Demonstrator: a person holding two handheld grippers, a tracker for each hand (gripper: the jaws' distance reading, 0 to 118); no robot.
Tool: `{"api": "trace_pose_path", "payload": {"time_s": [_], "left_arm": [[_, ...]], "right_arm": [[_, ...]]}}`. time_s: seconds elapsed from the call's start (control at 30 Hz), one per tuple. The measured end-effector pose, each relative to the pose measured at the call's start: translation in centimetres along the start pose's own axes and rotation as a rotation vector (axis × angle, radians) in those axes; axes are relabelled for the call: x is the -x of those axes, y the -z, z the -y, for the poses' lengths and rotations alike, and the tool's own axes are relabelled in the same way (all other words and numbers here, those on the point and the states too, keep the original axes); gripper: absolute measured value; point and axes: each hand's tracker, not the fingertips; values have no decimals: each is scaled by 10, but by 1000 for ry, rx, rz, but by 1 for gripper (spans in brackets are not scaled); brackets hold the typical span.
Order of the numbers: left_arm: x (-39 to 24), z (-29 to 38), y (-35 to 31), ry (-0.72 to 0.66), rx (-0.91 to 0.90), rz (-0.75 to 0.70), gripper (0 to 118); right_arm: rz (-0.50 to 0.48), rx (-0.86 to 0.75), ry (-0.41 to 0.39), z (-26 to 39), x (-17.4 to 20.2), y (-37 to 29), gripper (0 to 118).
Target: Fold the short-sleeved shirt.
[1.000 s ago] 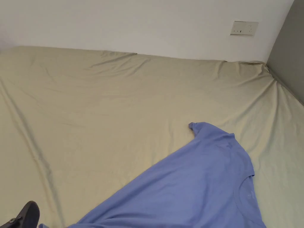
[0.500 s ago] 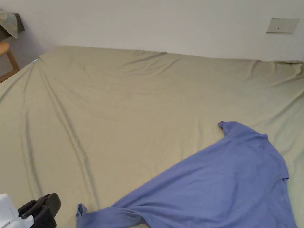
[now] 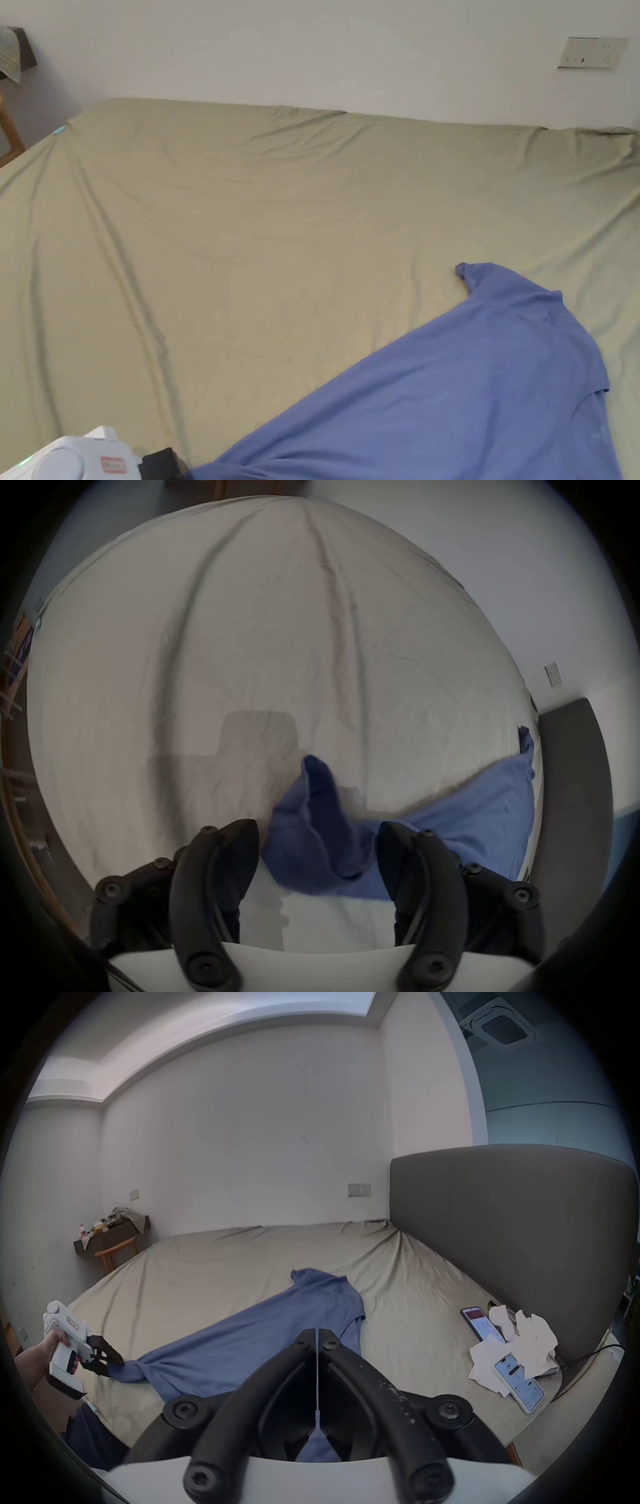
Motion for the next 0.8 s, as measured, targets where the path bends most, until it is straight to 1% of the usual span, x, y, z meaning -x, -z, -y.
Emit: {"api": "trace_pose_path", "payload": {"time_s": [0.07, 0.1, 0.13, 0.17, 0.2, 0.23, 0.27, 0.33, 0.4, 0.53, 0.57, 0.6, 0.7, 0.73, 0.77, 0.8], "left_arm": [[-1, 0, 2, 7, -3, -9, 70], [-1, 1, 0, 39, -12, -27, 62], [-3, 3, -8, 70, -40, -27, 43], [-2, 6, -15, 76, -69, -4, 15], [1, 8, -18, 27, -83, 40, 5], [2, 9, -22, -8, -81, 56, 5], [-1, 15, -29, 13, -78, 55, 5], [-6, 24, -41, 33, -121, 71, 5], [-8, 29, -50, 49, -141, 86, 5], [-18, 37, -59, 65, -178, 86, 5], [-20, 36, -57, 86, -190, 71, 5], [-23, 36, -56, 103, -188, 56, 5], [-26, 33, -49, 154, -180, 10, 5], [-26, 32, -49, 157, -181, 12, 5], [-26, 30, -50, 153, -182, 16, 5], [-23, 28, -50, 148, -180, 19, 5]], "right_arm": [[-15, 30, -10, -5, 3, 18, 3], [-33, 42, -27, -12, 4, 33, 8], [-58, 51, -50, -21, 5, 51, 19], [-70, 60, -73, -32, 7, 70, 38], [-88, 86, -96, -45, 7, 98, 71], [-108, 108, -119, -56, 9, 125, 88], [-122, 109, -141, -69, 12, 161, 94], [-150, 137, -220, -91, 16, 231, 94], [-165, 191, -271, -109, 23, 315, 94], [-111, 385, -340, -121, 38, 474, 93], [-91, 440, -341, -119, 43, 512, 92], [-70, 480, -308, -115, 45, 543, 92], [-74, 587, -256, -106, 55, 609, 91], [-65, 608, -259, -103, 58, 622, 89], [-22, 648, -278, -98, 61, 636, 85], [24, 696, -318, -95, 64, 643, 84]]}}
